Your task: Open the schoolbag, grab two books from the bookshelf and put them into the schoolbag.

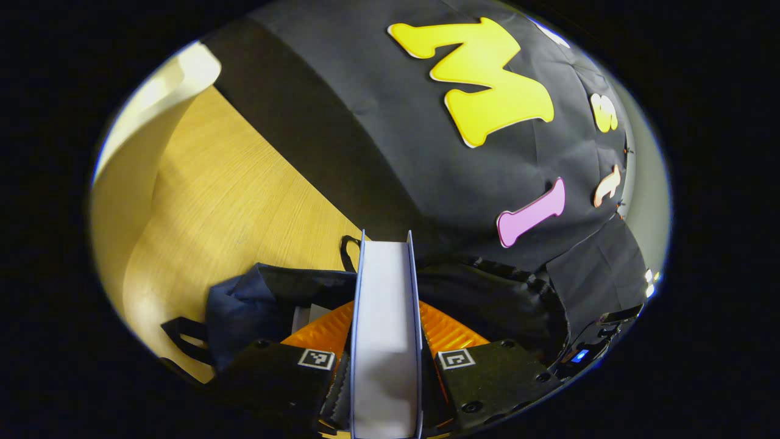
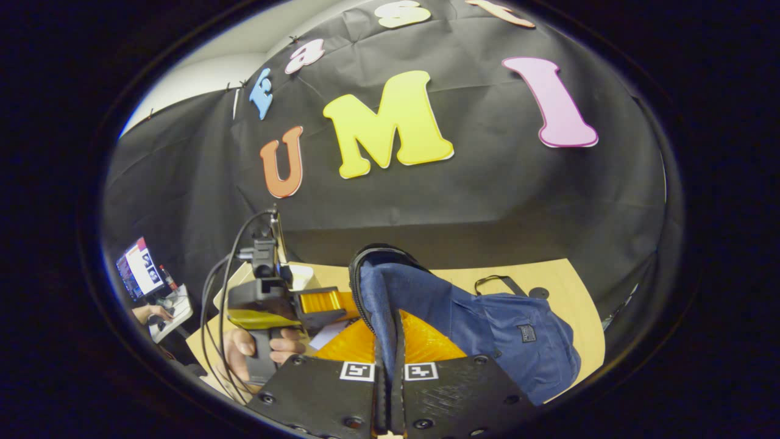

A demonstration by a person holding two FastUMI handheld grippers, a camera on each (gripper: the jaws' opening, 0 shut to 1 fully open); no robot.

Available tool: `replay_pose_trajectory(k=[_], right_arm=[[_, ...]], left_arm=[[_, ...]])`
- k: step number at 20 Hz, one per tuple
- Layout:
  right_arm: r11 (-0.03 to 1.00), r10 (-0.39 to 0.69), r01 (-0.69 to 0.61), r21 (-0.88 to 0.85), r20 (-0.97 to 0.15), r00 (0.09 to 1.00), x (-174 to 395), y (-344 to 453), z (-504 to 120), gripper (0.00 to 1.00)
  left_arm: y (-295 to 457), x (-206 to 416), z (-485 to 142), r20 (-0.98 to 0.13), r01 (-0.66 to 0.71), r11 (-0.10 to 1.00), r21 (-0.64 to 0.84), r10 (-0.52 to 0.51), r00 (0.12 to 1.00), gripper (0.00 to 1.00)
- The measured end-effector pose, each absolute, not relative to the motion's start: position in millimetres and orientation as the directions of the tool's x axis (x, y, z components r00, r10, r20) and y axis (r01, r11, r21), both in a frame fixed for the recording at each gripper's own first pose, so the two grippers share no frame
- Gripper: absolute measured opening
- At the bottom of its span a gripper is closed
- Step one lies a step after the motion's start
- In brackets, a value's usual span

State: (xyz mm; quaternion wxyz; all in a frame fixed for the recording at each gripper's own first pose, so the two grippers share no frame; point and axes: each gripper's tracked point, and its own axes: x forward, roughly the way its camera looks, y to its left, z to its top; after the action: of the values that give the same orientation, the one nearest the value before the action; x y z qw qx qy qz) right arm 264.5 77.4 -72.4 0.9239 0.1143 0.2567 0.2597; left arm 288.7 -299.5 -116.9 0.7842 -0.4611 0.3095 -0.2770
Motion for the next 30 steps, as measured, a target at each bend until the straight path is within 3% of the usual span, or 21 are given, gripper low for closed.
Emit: replay_pose_trajectory(k=[4, 5, 7, 12, 16, 21, 25, 27, 30], right_arm=[[0.843, 0.536, -0.436, 0.315, -0.420, 0.733, 267.9, 86.1, -70.2, 0.03], [0.846, 0.532, -0.439, 0.303, -0.420, 0.735, 269.6, 87.2, -68.2, 0.03], [0.844, 0.536, -0.455, 0.285, -0.421, 0.731, 269.5, 93.9, -65.6, 0.03], [0.853, 0.522, -0.456, 0.254, -0.403, 0.752, 274.5, 98.0, -56.4, 0.03], [0.843, 0.529, -0.418, 0.339, -0.383, 0.757, 277.0, 89.5, -58.4, 0.02], [0.852, 0.480, -0.335, 0.402, -0.347, 0.806, 276.9, 67.4, -62.7, 0.03], [0.872, 0.427, -0.275, 0.405, -0.354, 0.832, 274.1, 57.0, -71.3, 0.03], [0.873, 0.409, -0.249, 0.418, -0.352, 0.842, 274.1, 55.0, -75.5, 0.03], [0.861, 0.407, -0.219, 0.460, -0.361, 0.839, 270.0, 58.8, -91.6, 0.03]], left_arm=[[-332.1, 295.2, -138.7, -0.151, 0.136, 0.314, -0.940, -0.738, 0.658, 0.47], [-341.8, 296.7, -144.5, -0.135, 0.135, 0.291, -0.947, -0.742, 0.657, 0.52], [-360.8, 298.2, -154.5, -0.121, 0.121, 0.259, -0.958, -0.751, 0.650, 0.47], [-389.2, 297.8, -172.9, -0.111, 0.113, 0.244, -0.963, -0.745, 0.658, 0.48], [-381.9, 300.9, -187.6, -0.193, 0.100, 0.351, -0.931, -0.705, 0.683, 0.50], [-365.2, 290.3, -195.3, -0.342, 0.149, 0.563, -0.813, -0.668, 0.661, 0.75], [-337.0, 287.5, -195.9, -0.446, 0.201, 0.722, -0.663, -0.596, 0.668, 0.89], [-319.9, 293.0, -181.5, -0.435, 0.223, 0.768, -0.601, -0.548, 0.714, 0.92], [-297.3, 290.2, -141.6, -0.354, 0.235, 0.749, -0.619, -0.533, 0.768, 0.92]])
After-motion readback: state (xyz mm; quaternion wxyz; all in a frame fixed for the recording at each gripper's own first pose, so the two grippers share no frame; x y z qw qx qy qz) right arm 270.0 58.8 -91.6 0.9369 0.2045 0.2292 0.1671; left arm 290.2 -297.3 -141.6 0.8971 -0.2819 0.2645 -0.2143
